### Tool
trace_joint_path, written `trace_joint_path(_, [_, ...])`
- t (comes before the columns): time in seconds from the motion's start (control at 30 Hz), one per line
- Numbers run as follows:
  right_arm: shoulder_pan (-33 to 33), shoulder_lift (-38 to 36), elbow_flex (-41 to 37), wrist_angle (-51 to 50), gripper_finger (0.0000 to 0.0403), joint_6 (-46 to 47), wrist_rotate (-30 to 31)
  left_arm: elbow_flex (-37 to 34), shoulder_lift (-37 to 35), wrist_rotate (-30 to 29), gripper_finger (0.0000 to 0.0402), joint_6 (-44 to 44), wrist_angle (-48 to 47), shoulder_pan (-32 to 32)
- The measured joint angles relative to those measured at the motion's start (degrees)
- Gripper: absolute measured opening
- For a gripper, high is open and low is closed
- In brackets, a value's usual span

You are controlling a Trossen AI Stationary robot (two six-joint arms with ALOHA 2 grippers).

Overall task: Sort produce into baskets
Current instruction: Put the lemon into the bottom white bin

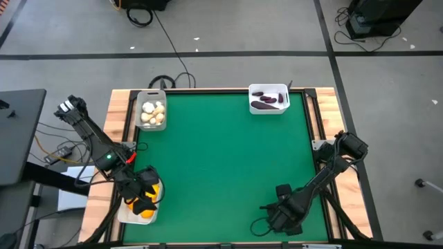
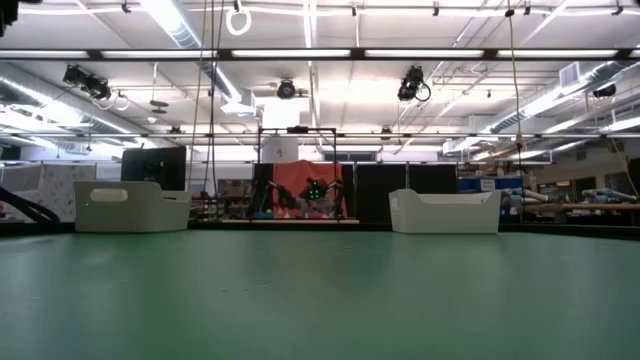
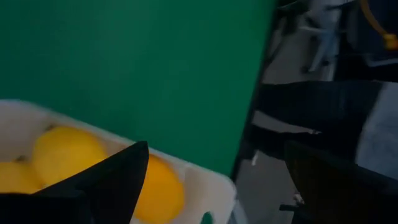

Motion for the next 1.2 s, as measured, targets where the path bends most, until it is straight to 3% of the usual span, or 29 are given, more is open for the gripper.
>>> trace_joint_path(0.17, [-3.44, -0.01, 1.62, 5.68, 0.0217, 2.90, 2.49, 0.00, -0.02, -1.77, 0.0380, 6.69, 9.13, 1.08])
trace_joint_path(0.43, [-12.42, -0.01, 9.32, 8.32, 0.0226, 0.88, 14.94, 0.00, -0.02, -10.77, 0.0380, 12.21, 15.98, 7.28])
trace_joint_path(0.6, [-18.70, -0.01, 15.60, 9.89, 0.0237, -7.58, 26.31, 0.00, 0.33, -11.08, 0.0380, 12.11, 20.16, 13.77])
trace_joint_path(0.7, [-22.08, -0.01, 18.46, 12.51, 0.0234, -13.12, 30.09, 0.00, 1.24, -11.08, 0.0380, 11.74, 24.07, 17.39])
trace_joint_path(1.2, [-30.97, -0.03, 20.72, 28.89, 0.0233, -28.88, 30.38, 0.00, 9.26, -10.47, 0.0380, 12.02, 35.57, 32.70])
